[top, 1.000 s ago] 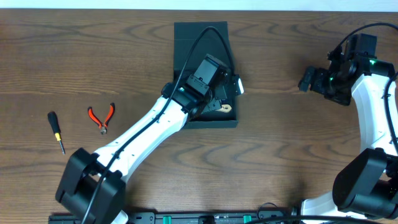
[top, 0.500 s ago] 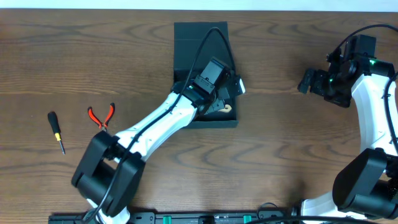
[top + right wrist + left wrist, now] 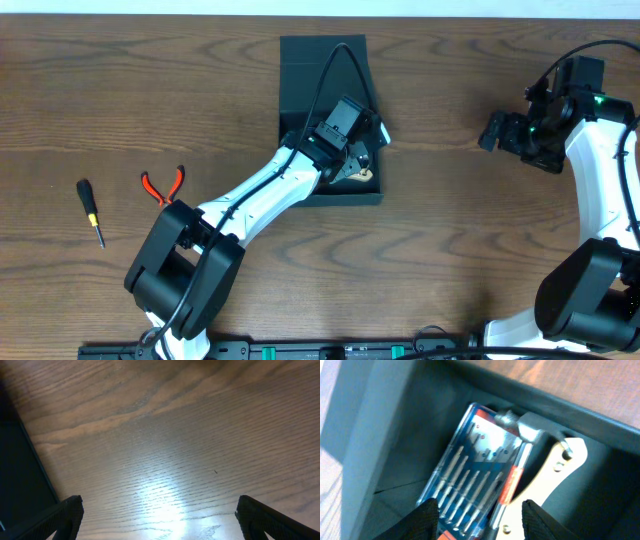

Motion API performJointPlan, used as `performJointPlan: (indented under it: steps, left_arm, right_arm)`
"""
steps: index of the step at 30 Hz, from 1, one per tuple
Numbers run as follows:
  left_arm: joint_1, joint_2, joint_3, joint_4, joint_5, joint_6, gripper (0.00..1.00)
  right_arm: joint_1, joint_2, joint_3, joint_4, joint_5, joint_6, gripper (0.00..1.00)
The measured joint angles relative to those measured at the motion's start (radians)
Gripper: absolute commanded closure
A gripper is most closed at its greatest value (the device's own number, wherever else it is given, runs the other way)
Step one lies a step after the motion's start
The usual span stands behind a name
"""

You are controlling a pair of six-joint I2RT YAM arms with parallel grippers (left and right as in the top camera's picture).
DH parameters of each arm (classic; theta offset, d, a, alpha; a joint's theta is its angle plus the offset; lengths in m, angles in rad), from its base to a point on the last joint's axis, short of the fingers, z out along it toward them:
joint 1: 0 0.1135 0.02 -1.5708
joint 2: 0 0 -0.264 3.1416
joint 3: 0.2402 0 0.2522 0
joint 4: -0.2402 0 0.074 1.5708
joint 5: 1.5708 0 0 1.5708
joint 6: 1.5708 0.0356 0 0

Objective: Pack container
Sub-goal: 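Move the left gripper to the red pliers and grasp them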

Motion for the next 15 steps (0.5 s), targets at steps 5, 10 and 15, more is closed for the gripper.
performJointPlan:
  steps: [5, 10, 15]
  left_arm:
    - [0.001, 0.000, 0.024, -0.002, -0.069, -0.032, 0.47]
    - [0.003, -0.036, 0.112, -0.011, -0.167, -0.074, 0.25]
    - [0.041, -0.194, 0.177, -0.150, -0.251, -0.166, 0.19]
  right_arm:
    - [0.000, 0.000, 0.000, -0.001, 0.000, 0.000, 0.01]
    - [0.000, 0.000, 0.000, -0.003, 0.000, 0.000, 0.01]
    - [0.000, 0.000, 0.000, -0.004, 0.000, 0.000, 0.01]
